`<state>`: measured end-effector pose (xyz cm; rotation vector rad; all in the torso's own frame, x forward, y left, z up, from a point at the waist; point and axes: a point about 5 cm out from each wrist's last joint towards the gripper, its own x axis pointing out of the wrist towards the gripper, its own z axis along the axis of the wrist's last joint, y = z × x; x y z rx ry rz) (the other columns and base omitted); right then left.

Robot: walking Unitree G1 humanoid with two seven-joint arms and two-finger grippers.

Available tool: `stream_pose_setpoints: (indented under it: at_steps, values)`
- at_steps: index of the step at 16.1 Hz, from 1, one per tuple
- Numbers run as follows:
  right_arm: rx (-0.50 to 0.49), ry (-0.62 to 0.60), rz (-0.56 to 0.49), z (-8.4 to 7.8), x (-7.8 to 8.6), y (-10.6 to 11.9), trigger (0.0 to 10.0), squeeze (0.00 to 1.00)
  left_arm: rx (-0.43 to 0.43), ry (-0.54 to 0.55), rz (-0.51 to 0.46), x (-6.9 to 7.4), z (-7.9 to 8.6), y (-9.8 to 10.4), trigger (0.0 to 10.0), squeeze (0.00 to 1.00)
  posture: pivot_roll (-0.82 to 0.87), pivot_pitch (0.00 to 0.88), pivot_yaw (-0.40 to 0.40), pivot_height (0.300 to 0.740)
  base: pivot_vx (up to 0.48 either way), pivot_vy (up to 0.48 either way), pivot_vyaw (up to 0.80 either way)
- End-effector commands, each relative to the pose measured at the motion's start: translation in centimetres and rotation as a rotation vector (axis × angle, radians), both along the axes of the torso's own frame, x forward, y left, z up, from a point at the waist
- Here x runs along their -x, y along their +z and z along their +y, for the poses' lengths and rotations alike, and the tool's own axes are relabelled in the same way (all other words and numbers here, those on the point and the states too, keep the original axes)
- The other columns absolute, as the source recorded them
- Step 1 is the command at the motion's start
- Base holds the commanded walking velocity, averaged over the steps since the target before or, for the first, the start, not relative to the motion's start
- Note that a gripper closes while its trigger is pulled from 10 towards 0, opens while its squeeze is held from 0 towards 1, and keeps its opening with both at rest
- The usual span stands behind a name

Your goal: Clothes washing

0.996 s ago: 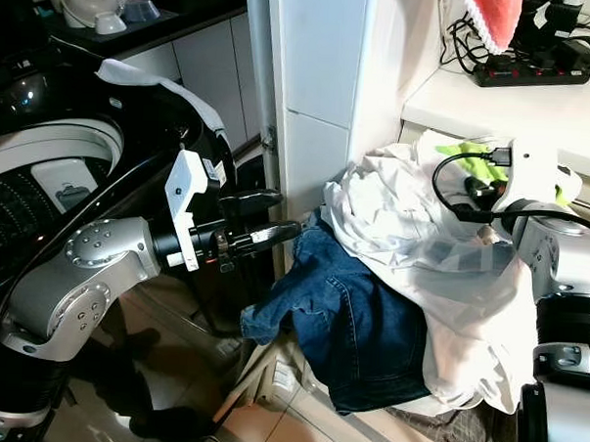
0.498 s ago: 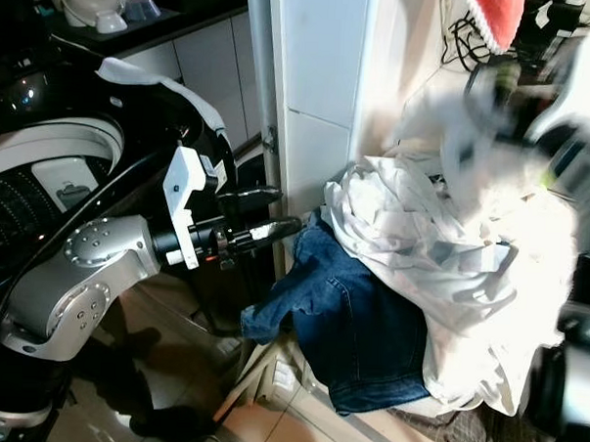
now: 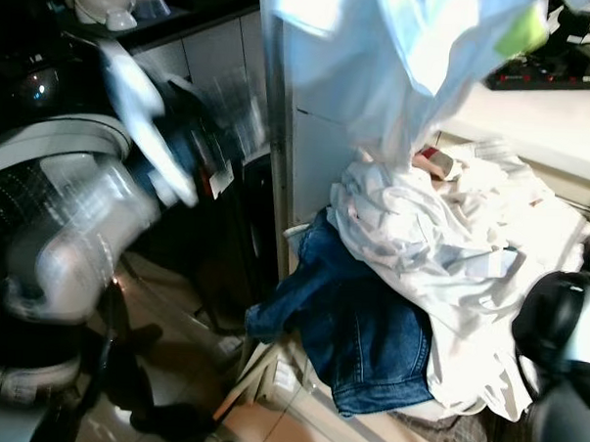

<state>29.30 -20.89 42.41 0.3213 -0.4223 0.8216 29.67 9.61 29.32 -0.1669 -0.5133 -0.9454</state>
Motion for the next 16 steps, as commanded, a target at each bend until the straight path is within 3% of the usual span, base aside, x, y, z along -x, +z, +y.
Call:
stream_pose_setpoints:
  at_steps: [1, 3, 5, 8, 9, 11, 13, 14, 15, 16]
  values:
    - [0.007, 0.007, 0.024, 0.4, -0.1, -0.3, 0.0, 0.00, 0.022, -0.009, -0.029, 0.3, 0.3, 0.6, 10.0, 1.00, -0.03, 0.000, 0.072, 0.740, 0.000, 0.000, 0.00]
    - [-0.010, 0.030, 0.096, 1.6, -0.9, -2.1, 0.0, 0.00, 0.142, -0.047, -0.049, 0.7, 0.7, 2.3, 10.0, 1.00, -0.02, 0.000, 0.069, 0.740, 0.000, 0.000, 0.00]
    - [0.002, 0.064, 0.143, 2.1, -1.0, -3.6, 0.0, 0.00, 0.196, -0.005, -0.011, 0.2, 1.9, 2.0, 10.0, 1.00, -0.02, 0.000, 0.066, 0.740, 0.000, 0.000, 0.00]
    - [0.075, 0.087, 0.188, 2.6, -0.9, -5.1, 0.0, 0.00, 0.279, -0.019, 0.033, -0.1, 2.9, 2.2, 10.0, 1.00, -0.02, 0.000, 0.066, 0.740, 0.000, 0.000, 0.00]
    - [0.146, 0.116, 0.222, 3.5, -0.7, -6.6, 0.0, 0.00, 0.335, -0.055, 0.053, 0.0, 3.0, 2.5, 10.0, 1.00, -0.01, 0.000, 0.058, 0.740, 0.000, 0.000, 0.00]
    - [0.209, 0.151, 0.248, 4.5, -0.3, -8.1, 0.0, 0.00, 0.279, -0.128, 0.060, 0.3, 2.0, 2.4, 10.0, 1.00, -0.02, 0.000, 0.062, 0.740, 0.000, 0.000, 0.00]
    - [0.258, 0.185, 0.247, 5.3, 0.1, -8.6, 0.0, 0.00, 0.103, -0.135, 0.064, 0.7, 0.0, 1.1, 10.0, 1.00, -0.02, 0.000, 0.064, 0.740, 0.000, 0.000, 0.00]
    - [0.262, 0.188, 0.245, 5.5, 0.1, -8.6, 0.0, 0.00, 0.073, -0.144, 0.076, 0.7, -0.4, 0.7, 10.0, 1.00, -0.02, 0.000, 0.067, 0.740, 0.000, 0.000, 0.00]
    - [0.272, 0.199, 0.238, 5.8, 0.3, -8.7, 0.0, 0.00, -0.042, -0.157, 0.116, 0.6, -1.4, -0.7, 10.0, 0.00, -0.02, 0.000, 0.068, 0.740, 0.000, 0.000, 0.00]
    - [0.283, 0.209, 0.232, 6.1, 0.4, -8.8, 0.0, 0.00, -0.094, -0.152, 0.136, 0.5, -1.8, -1.4, 10.0, 0.00, -0.02, 0.000, 0.070, 0.740, 0.000, 0.000, 0.00]
